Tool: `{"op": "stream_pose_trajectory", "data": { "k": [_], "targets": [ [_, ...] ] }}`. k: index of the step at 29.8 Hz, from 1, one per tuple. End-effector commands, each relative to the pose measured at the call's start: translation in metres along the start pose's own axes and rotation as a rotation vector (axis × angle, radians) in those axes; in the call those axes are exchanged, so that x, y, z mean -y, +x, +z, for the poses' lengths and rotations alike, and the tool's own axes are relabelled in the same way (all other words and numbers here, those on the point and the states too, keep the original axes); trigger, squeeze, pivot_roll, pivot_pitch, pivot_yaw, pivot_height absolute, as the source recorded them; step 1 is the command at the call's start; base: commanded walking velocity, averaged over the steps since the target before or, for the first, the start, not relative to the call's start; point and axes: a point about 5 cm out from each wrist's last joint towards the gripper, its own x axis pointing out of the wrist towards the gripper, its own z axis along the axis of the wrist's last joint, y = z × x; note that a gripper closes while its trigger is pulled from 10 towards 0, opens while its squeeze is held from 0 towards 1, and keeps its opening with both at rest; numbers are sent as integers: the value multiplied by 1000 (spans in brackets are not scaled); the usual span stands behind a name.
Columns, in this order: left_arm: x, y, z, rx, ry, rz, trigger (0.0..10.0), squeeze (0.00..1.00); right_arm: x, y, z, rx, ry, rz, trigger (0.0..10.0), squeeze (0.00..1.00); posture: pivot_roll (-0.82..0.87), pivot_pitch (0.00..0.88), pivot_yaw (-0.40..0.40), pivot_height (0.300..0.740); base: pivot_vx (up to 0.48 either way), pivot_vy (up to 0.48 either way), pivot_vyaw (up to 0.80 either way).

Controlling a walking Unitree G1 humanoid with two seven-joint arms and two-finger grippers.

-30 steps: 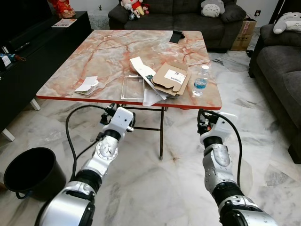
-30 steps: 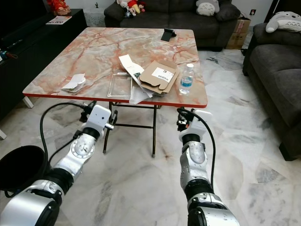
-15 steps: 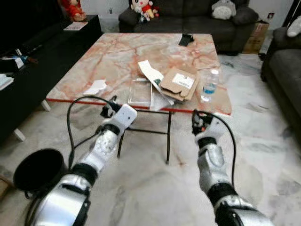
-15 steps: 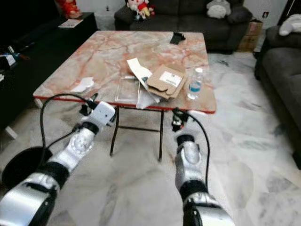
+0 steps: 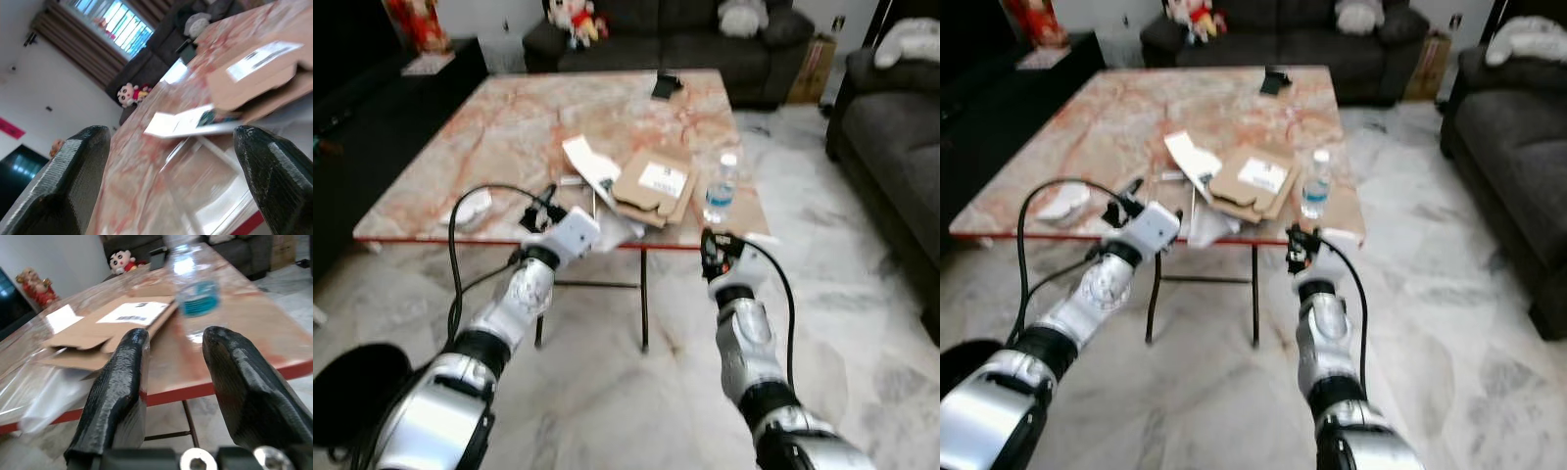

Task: Picking trash to rubbish bin

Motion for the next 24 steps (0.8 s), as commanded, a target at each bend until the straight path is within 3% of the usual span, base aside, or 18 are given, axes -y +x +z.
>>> {"op": "stream_pose_trajectory", "data": {
  "k": [1, 17, 20, 24],
  "targets": [
    [2, 2, 8, 33, 8, -5, 10000, 0, 3, 2, 4, 12, -9, -6, 10000, 0, 204, 0, 58, 740, 360, 0, 0],
    [7, 2, 14, 62, 11, -25, 10000, 0, 1, 2, 5, 18, -47, 18, 10000, 0, 192, 0, 55, 740, 362, 0, 0],
    [9, 1, 14, 59, -1, -26, 10000, 0, -1, 2, 5, 24, -61, 26, 10000, 0, 182, 0, 52, 740, 361, 0, 800],
    [11, 1, 14, 56, -38, -23, 10000, 0, -2, 4, 9, 33, -58, 37, 10000, 0, 157, 0, 37, 740, 351, 0, 0]
  ]
}}
